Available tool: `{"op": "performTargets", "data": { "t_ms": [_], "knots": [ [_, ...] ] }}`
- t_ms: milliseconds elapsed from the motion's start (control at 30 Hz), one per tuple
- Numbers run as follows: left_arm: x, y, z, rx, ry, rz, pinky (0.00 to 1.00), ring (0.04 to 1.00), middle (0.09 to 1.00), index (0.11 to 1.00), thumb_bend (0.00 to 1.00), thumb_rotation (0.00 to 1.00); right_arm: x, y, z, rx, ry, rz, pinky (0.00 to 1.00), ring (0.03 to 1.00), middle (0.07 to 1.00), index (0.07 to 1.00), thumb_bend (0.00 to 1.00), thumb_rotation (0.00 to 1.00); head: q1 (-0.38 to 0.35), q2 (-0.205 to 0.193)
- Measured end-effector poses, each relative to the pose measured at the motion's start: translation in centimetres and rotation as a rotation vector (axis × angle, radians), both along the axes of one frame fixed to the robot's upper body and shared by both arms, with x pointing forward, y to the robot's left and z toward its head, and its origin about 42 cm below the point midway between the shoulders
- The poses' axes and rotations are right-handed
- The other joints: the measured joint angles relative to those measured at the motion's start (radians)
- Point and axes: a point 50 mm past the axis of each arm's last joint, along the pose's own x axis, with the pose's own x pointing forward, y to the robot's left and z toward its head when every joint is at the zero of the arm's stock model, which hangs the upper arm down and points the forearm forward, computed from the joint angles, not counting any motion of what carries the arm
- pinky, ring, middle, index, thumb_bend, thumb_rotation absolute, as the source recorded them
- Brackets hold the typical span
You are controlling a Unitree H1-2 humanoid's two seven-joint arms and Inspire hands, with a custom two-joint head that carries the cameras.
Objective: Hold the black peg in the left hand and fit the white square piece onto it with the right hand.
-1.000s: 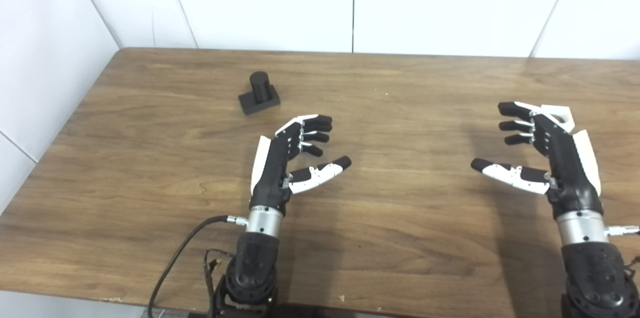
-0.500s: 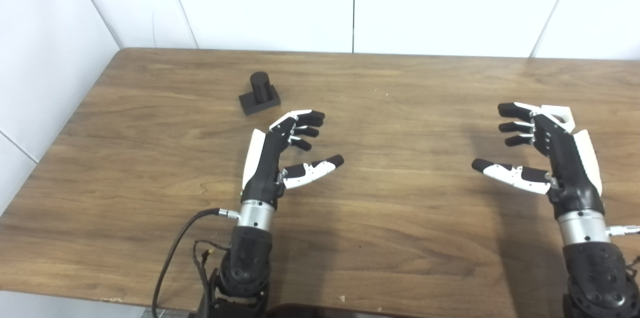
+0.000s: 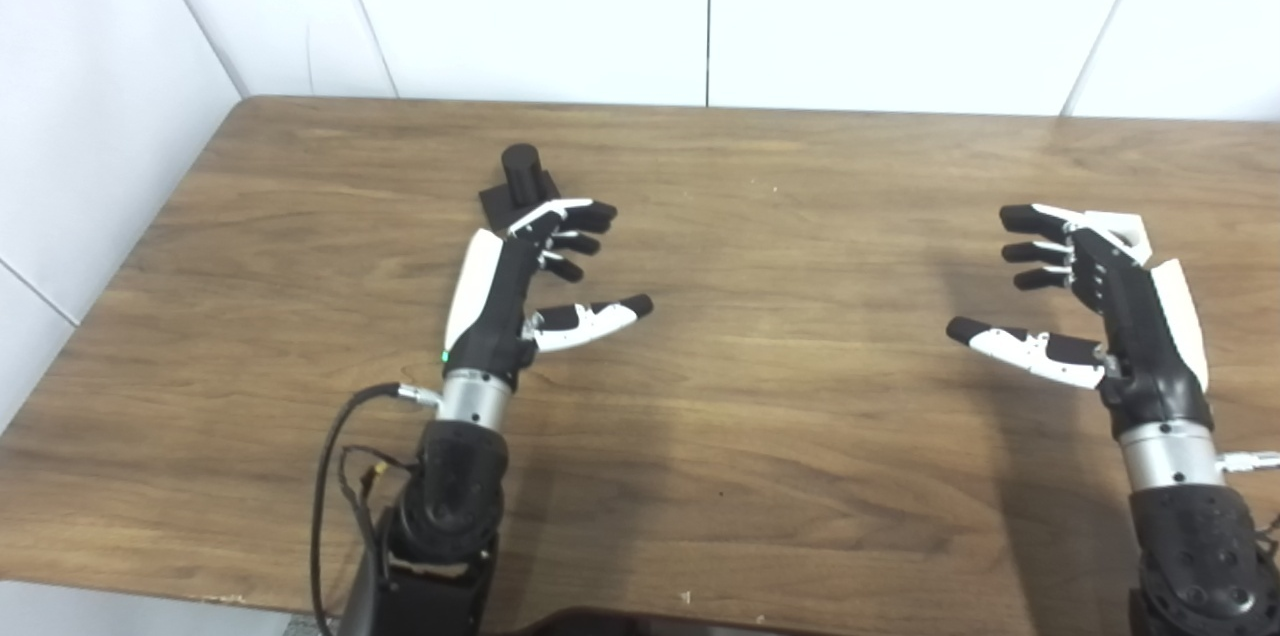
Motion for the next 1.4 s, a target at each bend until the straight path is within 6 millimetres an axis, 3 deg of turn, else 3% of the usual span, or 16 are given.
{"op": "performTargets", "data": {
  "t_ms": [200, 367, 700, 1033, 1400],
  "knots": [
    [1.1, 0.7, 2.0, 0.077, -0.028, 0.037, 0.62, 0.716, 0.738, 0.714, 0.74, 0.15, 0.0, -0.2, 0.0, -0.005, 0.002, 0.003, 0.62, 0.703, 0.77, 0.735, 0.7, 0.0, 0.003, 0.0],
    [2.7, 2.8, 3.9, 0.133, -0.06, 0.071, 0.63, 0.718, 0.739, 0.718, 0.74, 0.14, 0.0, -0.2, 0.0, -0.004, 0.004, 0.003, 0.61, 0.7, 0.767, 0.73, 0.71, 0.0, 0.002, -0.003],
    [5.2, 4.9, 2.4, 0.193, 0.015, 0.103, 0.6, 0.725, 0.749, 0.722, 0.73, 0.13, -0.1, -0.2, -0.1, -0.005, 0.011, 0.006, 0.62, 0.706, 0.77, 0.735, 0.69, 0.0, -0.002, -0.003],
    [7.6, 5.8, 4.4, 0.298, 0.002, 0.137, 0.58, 0.731, 0.777, 0.728, 0.74, 0.16, -0.2, -0.3, -0.3, -0.003, 0.027, -0.005, 0.62, 0.7, 0.769, 0.731, 0.7, 0.0, 0.0, -0.003],
    [9.4, 6.8, 4.9, 0.45, 0.028, 0.132, 0.58, 0.752, 0.788, 0.726, 0.74, 0.18, -0.3, -0.3, -0.2, -0.003, 0.027, -0.006, 0.61, 0.696, 0.767, 0.734, 0.69, 0.0, -0.002, -0.002]
  ]
}}
